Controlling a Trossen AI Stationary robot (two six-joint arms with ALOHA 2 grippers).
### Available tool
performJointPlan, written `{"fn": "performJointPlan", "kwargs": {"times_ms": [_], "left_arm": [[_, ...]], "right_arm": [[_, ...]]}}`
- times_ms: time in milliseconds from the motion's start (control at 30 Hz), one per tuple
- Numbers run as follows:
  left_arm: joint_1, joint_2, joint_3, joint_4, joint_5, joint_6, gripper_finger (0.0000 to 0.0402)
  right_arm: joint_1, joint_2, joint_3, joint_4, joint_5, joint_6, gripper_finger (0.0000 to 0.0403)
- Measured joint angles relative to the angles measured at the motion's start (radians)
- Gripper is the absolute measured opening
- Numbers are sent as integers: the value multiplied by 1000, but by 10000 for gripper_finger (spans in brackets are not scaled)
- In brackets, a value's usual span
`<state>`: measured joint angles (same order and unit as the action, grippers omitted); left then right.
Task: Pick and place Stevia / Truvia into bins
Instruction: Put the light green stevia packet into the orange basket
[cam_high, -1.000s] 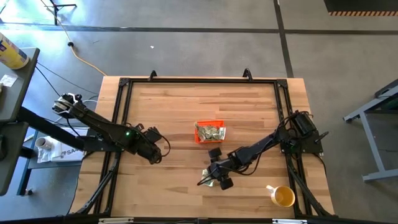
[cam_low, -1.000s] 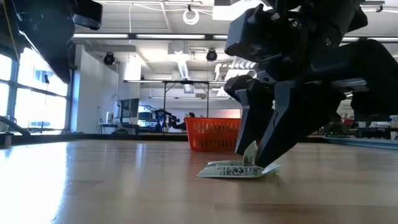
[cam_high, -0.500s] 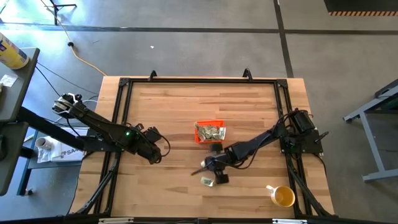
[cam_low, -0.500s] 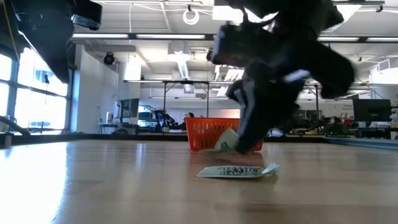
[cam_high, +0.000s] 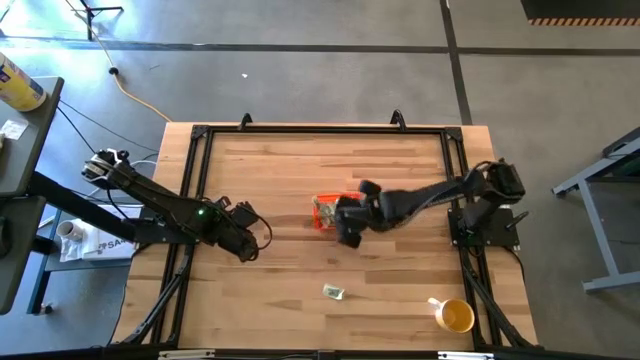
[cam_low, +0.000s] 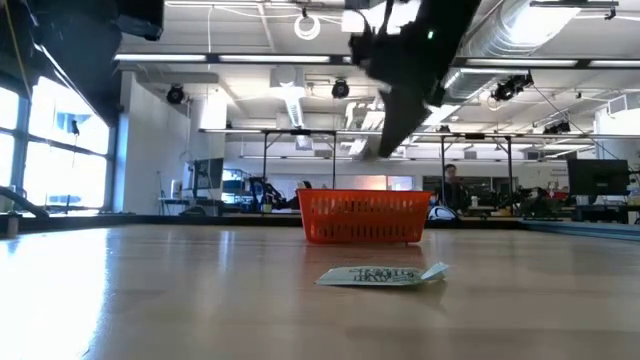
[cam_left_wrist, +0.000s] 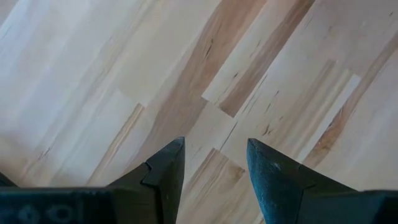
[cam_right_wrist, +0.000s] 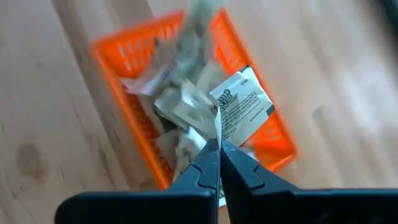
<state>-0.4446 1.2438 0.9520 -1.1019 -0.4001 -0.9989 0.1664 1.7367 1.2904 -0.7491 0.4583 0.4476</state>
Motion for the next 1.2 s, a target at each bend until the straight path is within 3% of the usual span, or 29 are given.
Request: {"fn": "performJointPlan", "kwargs": {"times_ms": [133, 200, 433, 667, 867, 1067, 1200], "left_arm": [[0, -13, 0, 2, -2, 29, 206], [0, -13, 0, 0, 2, 33, 206], [0, -42, 0, -27, 17, 34, 206], [0, -29, 0, 93, 26, 83, 206], [30, 62, 0, 271, 57, 86, 206], [46, 225, 11, 640, 101, 85, 206], [45, 362, 93, 802, 101, 114, 208]], "right_arm": [[-106, 20, -49, 76, -255, 27, 8], [-136, 41, -54, 74, -310, 47, 22], [-149, 23, -28, 46, -293, 124, 127], [-13, -69, -3, -66, -158, 138, 216], [110, -144, -7, -281, -112, 210, 235], [225, -247, -109, -326, -117, 242, 236], [328, -345, -214, -324, -128, 295, 236]]}}
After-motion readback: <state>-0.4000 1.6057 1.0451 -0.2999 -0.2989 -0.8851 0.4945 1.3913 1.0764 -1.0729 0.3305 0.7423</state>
